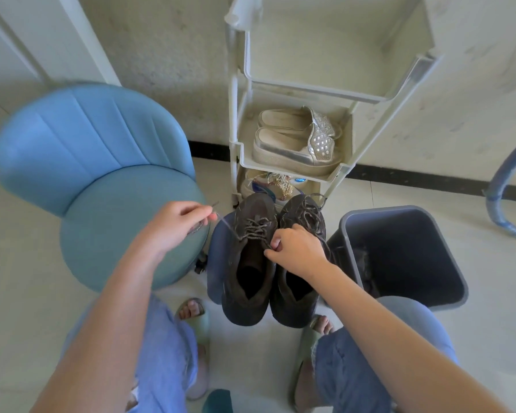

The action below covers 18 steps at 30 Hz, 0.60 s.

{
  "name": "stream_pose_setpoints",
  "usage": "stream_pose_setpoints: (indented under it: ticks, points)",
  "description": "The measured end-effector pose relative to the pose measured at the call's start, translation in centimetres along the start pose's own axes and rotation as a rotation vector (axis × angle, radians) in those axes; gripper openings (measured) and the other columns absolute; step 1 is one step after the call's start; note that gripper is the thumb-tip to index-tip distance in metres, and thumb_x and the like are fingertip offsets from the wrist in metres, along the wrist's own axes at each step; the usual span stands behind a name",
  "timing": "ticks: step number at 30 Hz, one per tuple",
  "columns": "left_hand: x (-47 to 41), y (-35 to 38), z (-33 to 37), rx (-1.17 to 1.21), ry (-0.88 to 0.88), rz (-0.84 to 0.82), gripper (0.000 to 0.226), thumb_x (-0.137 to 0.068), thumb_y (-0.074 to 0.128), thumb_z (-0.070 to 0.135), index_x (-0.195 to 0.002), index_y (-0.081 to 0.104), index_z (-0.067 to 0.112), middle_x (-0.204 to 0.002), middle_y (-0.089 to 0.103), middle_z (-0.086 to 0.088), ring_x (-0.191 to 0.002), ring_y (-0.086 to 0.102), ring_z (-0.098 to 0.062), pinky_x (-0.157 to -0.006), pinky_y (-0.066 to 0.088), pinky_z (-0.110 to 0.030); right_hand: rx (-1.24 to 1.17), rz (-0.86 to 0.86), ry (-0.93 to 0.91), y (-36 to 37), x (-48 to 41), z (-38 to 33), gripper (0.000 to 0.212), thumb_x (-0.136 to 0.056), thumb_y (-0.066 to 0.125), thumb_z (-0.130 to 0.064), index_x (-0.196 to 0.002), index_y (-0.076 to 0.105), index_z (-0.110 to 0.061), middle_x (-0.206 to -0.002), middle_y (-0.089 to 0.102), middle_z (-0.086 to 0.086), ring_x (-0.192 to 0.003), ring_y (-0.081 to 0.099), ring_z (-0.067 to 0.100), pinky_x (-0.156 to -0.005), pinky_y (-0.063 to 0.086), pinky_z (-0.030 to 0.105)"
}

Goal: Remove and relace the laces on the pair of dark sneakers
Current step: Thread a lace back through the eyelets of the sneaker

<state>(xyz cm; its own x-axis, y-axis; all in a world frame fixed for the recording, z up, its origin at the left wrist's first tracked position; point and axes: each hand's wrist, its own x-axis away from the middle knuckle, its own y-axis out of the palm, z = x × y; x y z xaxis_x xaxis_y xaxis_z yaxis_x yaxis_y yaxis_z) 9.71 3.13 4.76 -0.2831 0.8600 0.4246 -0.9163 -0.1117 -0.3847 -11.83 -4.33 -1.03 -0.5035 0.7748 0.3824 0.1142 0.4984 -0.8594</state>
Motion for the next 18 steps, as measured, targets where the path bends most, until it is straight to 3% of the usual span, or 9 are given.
stream_pose_setpoints:
  ticks: [5,8,10,13,16,18]
  points:
    - [-1.7,2.1,0.0,-0.220,-0.044,0.014,0.030,-0.099,0.042,0.028,-0.075,0.059,0.020,-0.067,0.047,-0.007,-0.062,0.044,-0.022,-0.061,0.031,-0.029,-0.123,-0.086,0.049,-0.2,-0.8,0.2,0.028,-0.083,0.067,-0.047,-0.081,0.065,-0.019,-0.097,0.068,0.000,-0.124,0.041,0.019,-0.088,0.044,0.039]
    - [-3.2,3.1,0.3,0.094,-0.073,0.135,0.031,-0.100,0.040,0.024,-0.074,0.053,0.015,-0.077,0.069,-0.013,-0.074,0.066,-0.032,-0.068,0.044,-0.031,-0.119,-0.135,0.025,-0.7,-1.5,0.3,0.022,-0.082,0.069,-0.043,-0.081,0.064,-0.021,-0.100,0.066,0.001,-0.125,0.038,0.019,-0.092,0.044,0.041]
    - [-3.1,3.8,1.0,0.191,-0.101,0.063,0.030,-0.102,0.036,0.021,-0.076,0.048,0.012,-0.069,0.071,-0.009,-0.063,0.068,-0.021,-0.062,0.049,-0.026,-0.156,-0.144,0.004,-1.2,-1.8,0.3,0.016,-0.083,0.068,-0.035,-0.084,0.066,-0.019,-0.098,0.067,0.002,-0.115,0.047,0.019,-0.092,0.046,0.039]
    - [-2.8,5.2,1.6,0.098,-0.094,-0.031,0.028,-0.102,0.037,0.021,-0.079,0.048,0.009,-0.066,0.066,-0.009,-0.057,0.065,-0.015,-0.061,0.052,-0.028,-0.221,-0.152,-0.005,-1.7,-1.9,0.1,0.018,-0.081,0.066,-0.026,-0.083,0.068,-0.008,-0.087,0.070,0.008,-0.087,0.063,0.023,-0.080,0.053,0.037]
    - [-3.5,5.8,1.5,0.028,-0.066,0.018,0.031,-0.102,0.037,0.019,-0.074,0.045,0.009,-0.053,0.057,-0.006,-0.041,0.059,-0.010,-0.050,0.048,-0.025,-0.277,-0.114,-0.013,-2.0,-2.0,-0.2,0.015,-0.082,0.066,-0.023,-0.080,0.068,-0.008,-0.078,0.069,0.006,-0.075,0.064,0.020,-0.073,0.053,0.033]
    - [-3.7,6.3,1.6,-0.065,-0.024,0.045,0.031,-0.102,0.038,0.020,-0.073,0.046,0.011,-0.046,0.055,-0.001,-0.039,0.057,-0.010,-0.051,0.049,-0.028,-0.510,-0.097,-0.034,-2.7,-1.7,-0.7,0.014,-0.086,0.066,-0.022,-0.079,0.066,-0.010,-0.071,0.068,0.003,-0.067,0.061,0.018,-0.068,0.052,0.027]
